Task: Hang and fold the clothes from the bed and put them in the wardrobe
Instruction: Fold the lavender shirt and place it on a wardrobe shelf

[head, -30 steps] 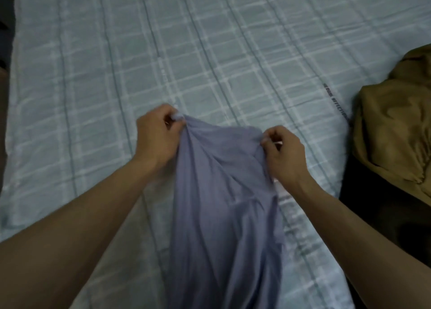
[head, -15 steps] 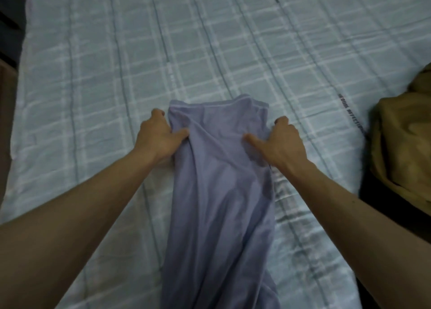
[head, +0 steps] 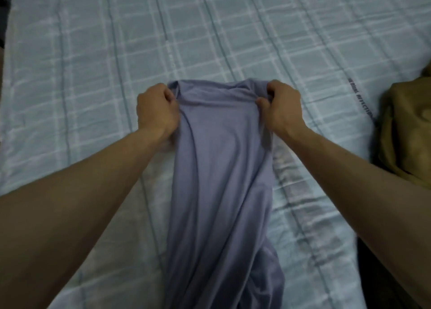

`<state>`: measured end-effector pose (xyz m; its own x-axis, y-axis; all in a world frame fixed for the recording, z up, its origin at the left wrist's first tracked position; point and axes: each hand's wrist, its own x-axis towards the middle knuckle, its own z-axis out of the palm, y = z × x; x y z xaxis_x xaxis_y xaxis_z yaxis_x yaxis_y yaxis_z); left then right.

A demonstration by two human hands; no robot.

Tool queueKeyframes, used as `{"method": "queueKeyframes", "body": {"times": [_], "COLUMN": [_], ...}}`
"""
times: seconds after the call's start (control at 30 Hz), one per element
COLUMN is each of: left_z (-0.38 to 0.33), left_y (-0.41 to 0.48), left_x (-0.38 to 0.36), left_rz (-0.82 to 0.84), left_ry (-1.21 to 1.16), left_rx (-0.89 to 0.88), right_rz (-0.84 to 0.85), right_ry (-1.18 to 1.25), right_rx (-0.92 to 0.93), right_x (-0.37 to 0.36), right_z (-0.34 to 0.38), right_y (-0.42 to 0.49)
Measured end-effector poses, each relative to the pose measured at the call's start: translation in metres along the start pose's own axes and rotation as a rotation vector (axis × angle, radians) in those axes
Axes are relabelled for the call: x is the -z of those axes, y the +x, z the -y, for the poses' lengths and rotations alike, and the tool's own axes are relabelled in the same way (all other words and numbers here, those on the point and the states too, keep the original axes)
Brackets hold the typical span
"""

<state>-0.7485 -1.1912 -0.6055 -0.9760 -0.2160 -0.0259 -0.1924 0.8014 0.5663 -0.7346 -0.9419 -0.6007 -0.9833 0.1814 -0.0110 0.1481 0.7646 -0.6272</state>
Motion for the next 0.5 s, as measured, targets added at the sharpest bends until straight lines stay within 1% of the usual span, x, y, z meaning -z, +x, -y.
{"method": "queueKeyframes", "body": {"times": [0.07, 0.1, 0.17, 0.23, 0.4, 0.5], "left_z": [0.003, 0.006, 0.014, 0.025, 0.052, 0.066], "left_y": [-0.018, -0.033, -0.068, -0.108, -0.209, -0.263], "left_x": [0.001, 0.003, 0.011, 0.022, 0.053, 0.066], "left_rz": [0.072, 0.097, 0.095, 0.114, 0.213, 0.274], "left_ry": [-0.019, -0.016, 0.058, 0.105, 0.113, 0.125], "left_rx": [0.003, -0.035, -0.143, -0.207, -0.271, -0.307], "right_rz": [0.061, 0.086, 0.099, 0.108, 0.211, 0.283], "right_ry": [-0.007, -0.003, 0.001, -0.001, 0.053, 0.057], "right_rx": [-0.073, -0.092, -0.072, -0.06, -0.067, -0.146], "right_x": [0.001, 0.003, 0.007, 0.012, 0.028, 0.035], "right_z": [0.0, -0.002, -0.004, -0.006, -0.008, -0.007], "right_y": [-0.013, -0.025, -0.056, -0.092, -0.191, -0.244]}}
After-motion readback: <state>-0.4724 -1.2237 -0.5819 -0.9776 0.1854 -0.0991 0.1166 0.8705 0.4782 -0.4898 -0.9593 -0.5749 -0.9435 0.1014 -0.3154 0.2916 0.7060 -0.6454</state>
